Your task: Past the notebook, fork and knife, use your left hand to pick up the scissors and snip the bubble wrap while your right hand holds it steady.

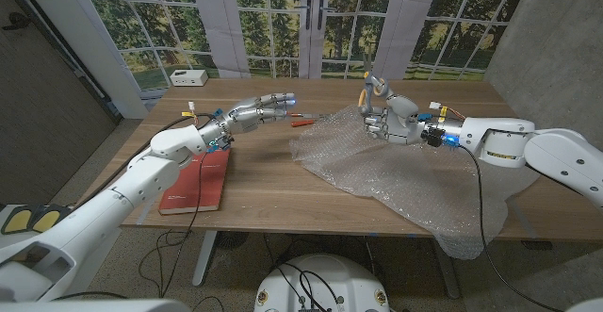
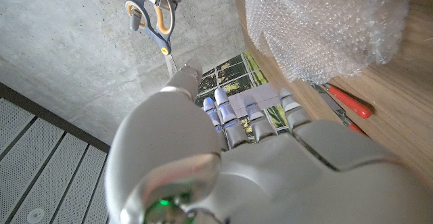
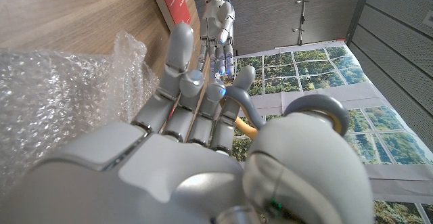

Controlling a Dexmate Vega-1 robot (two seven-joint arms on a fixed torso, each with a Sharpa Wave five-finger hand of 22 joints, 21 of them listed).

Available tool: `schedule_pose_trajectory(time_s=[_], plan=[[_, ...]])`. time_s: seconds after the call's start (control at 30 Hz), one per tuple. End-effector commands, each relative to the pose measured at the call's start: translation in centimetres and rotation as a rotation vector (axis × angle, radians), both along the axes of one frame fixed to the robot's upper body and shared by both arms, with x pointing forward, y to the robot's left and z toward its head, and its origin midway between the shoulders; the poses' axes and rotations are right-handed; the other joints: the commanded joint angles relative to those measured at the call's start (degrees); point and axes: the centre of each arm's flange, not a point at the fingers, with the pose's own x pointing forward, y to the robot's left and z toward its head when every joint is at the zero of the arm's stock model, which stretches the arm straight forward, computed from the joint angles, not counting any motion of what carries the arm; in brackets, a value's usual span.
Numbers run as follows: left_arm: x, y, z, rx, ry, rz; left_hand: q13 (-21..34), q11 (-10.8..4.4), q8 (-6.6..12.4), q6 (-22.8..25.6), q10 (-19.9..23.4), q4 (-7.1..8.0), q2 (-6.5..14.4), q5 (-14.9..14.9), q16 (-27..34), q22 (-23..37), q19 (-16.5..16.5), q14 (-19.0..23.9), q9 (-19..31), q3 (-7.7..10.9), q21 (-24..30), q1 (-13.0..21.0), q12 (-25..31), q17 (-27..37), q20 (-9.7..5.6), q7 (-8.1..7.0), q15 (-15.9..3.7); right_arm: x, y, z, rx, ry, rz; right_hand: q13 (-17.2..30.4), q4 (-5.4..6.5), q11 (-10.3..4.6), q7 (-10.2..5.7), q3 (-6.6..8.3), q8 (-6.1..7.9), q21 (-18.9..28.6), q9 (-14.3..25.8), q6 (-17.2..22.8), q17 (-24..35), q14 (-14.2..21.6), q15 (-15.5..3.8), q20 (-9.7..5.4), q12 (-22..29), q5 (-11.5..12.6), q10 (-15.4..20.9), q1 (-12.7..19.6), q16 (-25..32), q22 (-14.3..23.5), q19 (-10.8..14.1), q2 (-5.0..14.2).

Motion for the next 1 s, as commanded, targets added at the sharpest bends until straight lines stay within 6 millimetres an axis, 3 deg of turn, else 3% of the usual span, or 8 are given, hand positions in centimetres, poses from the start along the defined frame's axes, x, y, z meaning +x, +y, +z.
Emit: schedule_pose_trajectory(time_s=[0.03,0.4,0.5,0.6,1.0], plan=[[-0.1,0.1,-0.4,0.12,0.0,0.07,0.1,-0.02,0.06,0.4,0.7,0.12,-0.2,0.3,0.2,0.2,-0.2,0.2,0.1,0.38,-0.1,0.8,0.3,0.0,-0.32,0.07,-1.19,0.0,0.2,-0.1,0.003,0.008,-0.002,0.1,0.02,0.01,0.3,-0.33,0.58,0.7,0.6,0.5,0.2,0.2,-8.15,-0.71,-0.3,-0.1,0.5,0.7,0.0,0.2,-0.4,-0.15],[-0.1,-0.3,-0.3,0.192,-0.046,0.106,0.2,-0.4,-0.04,0.9,0.7,0.81,-1.1,0.1,0.0,0.2,-0.7,-0.4,0.2,-0.19,-0.3,0.4,0.0,0.0,-0.33,-1.1,-1.23,0.0,0.2,-0.1,-0.001,0.009,-0.003,0.0,0.27,0.17,0.24,-0.46,0.45,1.2,0.3,0.6,0.2,0.2,-8.14,-0.75,-0.6,-0.2,1.0,0.5,-0.1,-0.5,-0.5,-0.03],[-0.1,-0.5,-0.4,0.198,-0.052,0.107,0.2,-2.35,0.29,2.8,2.0,1.81,-0.9,-1.1,0.2,0.1,-0.6,-0.5,0.3,-0.83,-0.2,-0.5,0.1,0.2,-0.67,-2.88,-2.15,0.0,0.2,-0.2,0.002,0.014,0.001,0.2,0.31,-0.03,0.35,-0.48,0.38,1.3,0.0,0.8,0.2,0.2,-8.16,-0.78,-0.6,-0.2,1.0,0.5,-0.1,-0.6,-0.6,-0.04],[0.1,-0.7,-0.4,0.218,-0.059,0.114,0.0,-2.85,0.45,3.7,2.7,2.05,-1.0,-2.0,0.2,0.1,-0.5,-0.7,0.3,-1.23,-0.1,-0.9,0.1,0.2,-0.97,-3.49,-2.55,0.0,0.2,-0.2,0.0,0.015,0.002,0.3,0.34,0.02,0.15,-0.49,0.41,1.4,0.0,0.8,0.2,0.2,-8.15,-0.83,-0.5,-0.2,1.0,0.5,-0.1,-0.9,-0.5,-0.02],[0.5,-0.8,-0.7,0.272,-0.125,0.231,-0.7,-3.07,-0.05,4.0,2.9,2.85,-2.2,-3.5,0.0,0.0,-1.0,-2.0,0.4,-2.93,-0.3,-2.7,-0.7,0.2,-1.68,-4.31,-3.32,0.1,0.1,-0.3,0.0,0.02,0.0,1.0,0.37,0.01,0.16,-0.49,0.68,2.0,0.4,0.7,0.2,0.2,-8.15,-0.86,-0.4,-0.3,0.8,0.7,-0.1,-1.3,-0.8,0.05]])
